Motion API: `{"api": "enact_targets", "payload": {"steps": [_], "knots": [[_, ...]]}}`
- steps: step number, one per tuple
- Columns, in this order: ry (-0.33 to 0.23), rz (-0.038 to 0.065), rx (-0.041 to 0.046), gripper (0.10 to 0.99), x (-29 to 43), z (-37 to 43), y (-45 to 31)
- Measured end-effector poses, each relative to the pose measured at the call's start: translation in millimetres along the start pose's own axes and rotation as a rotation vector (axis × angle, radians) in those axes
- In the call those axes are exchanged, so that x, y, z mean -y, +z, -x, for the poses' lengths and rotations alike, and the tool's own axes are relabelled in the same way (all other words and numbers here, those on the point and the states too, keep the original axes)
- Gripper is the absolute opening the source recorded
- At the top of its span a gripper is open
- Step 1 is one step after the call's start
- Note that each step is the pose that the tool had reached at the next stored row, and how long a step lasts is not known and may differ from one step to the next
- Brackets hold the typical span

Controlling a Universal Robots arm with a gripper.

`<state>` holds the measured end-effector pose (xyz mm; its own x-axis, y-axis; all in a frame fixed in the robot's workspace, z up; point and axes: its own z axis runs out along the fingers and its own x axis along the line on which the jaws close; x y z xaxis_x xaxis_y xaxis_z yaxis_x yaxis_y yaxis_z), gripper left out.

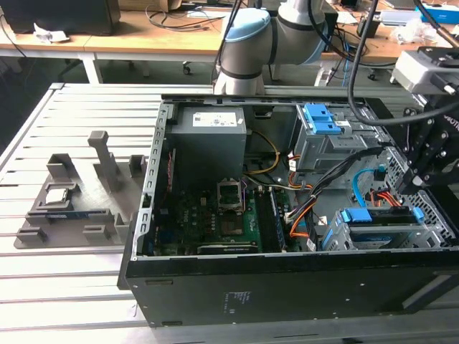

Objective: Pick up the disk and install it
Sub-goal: 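Insert the first disk wire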

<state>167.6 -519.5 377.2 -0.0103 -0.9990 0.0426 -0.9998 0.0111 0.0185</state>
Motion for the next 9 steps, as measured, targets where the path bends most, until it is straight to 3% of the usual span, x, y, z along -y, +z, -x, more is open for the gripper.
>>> {"api": "enact_targets", "payload": {"steps": [2,9], "knots": [[0.0,0.0,0.0,0.106,-0.2,-0.4,-10.6],[0.0,0.0,0.0001,0.106,-0.2,-0.5,-11.5]]}}
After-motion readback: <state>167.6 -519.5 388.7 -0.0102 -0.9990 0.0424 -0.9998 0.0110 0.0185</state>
